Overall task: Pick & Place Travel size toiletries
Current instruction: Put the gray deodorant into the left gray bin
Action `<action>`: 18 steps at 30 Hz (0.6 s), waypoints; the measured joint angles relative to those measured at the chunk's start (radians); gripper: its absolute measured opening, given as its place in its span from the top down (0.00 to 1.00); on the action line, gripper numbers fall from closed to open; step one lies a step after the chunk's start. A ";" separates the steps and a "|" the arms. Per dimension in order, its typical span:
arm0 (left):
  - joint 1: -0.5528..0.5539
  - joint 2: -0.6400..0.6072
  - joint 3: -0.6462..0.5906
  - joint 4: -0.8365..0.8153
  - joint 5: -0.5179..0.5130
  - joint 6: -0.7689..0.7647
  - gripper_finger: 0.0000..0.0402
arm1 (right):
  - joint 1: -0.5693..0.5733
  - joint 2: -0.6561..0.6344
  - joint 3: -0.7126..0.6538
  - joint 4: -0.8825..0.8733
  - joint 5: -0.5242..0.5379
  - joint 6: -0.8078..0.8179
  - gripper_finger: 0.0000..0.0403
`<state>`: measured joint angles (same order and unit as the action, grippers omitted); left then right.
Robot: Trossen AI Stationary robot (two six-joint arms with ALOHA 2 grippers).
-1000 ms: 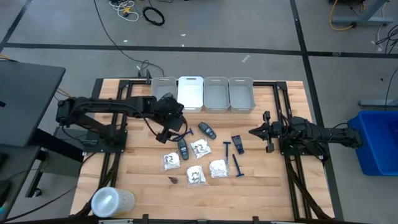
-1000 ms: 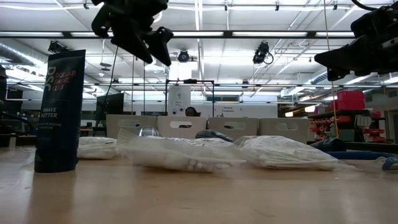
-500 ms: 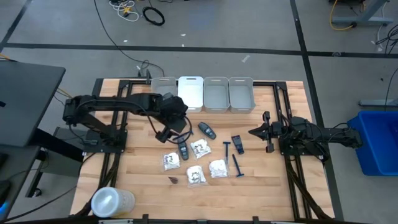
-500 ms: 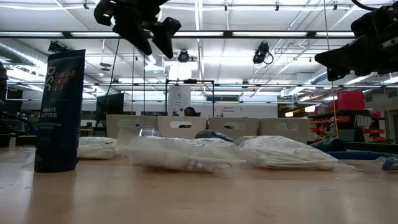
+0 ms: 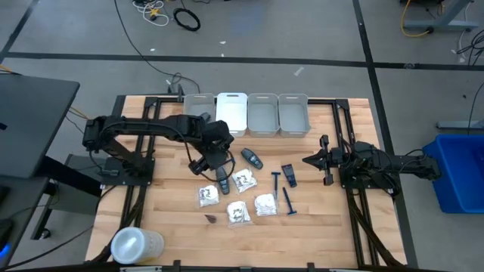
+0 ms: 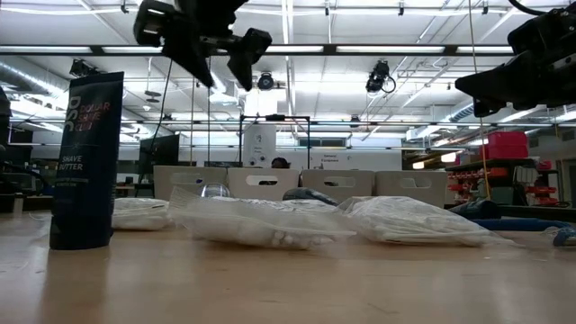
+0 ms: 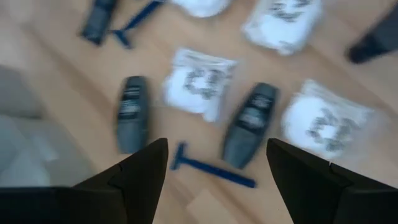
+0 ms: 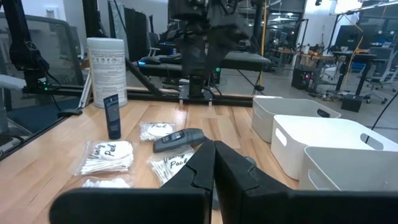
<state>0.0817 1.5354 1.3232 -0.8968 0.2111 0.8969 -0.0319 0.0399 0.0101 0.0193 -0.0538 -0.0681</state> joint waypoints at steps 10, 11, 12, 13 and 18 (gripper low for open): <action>0.000 0.088 -0.001 0.023 0.092 0.120 0.31 | 0.000 0.000 0.000 0.003 -0.001 0.000 0.97; 0.000 0.092 -0.001 0.021 0.092 0.129 0.31 | 0.000 0.002 0.000 0.003 0.000 0.000 0.97; 0.000 0.094 -0.001 0.021 0.093 0.132 0.31 | 0.000 0.002 0.000 0.003 0.000 0.000 0.97; 0.000 0.100 0.000 0.030 0.093 0.133 0.31 | 0.000 0.002 0.000 0.003 0.000 0.000 0.97; 0.000 0.117 -0.002 0.050 0.100 0.162 0.31 | 0.000 0.002 0.000 0.000 0.000 0.000 0.97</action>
<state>0.0818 1.6527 1.3216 -0.8464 0.3107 1.0591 -0.0321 0.0414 0.0100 0.0194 -0.0540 -0.0681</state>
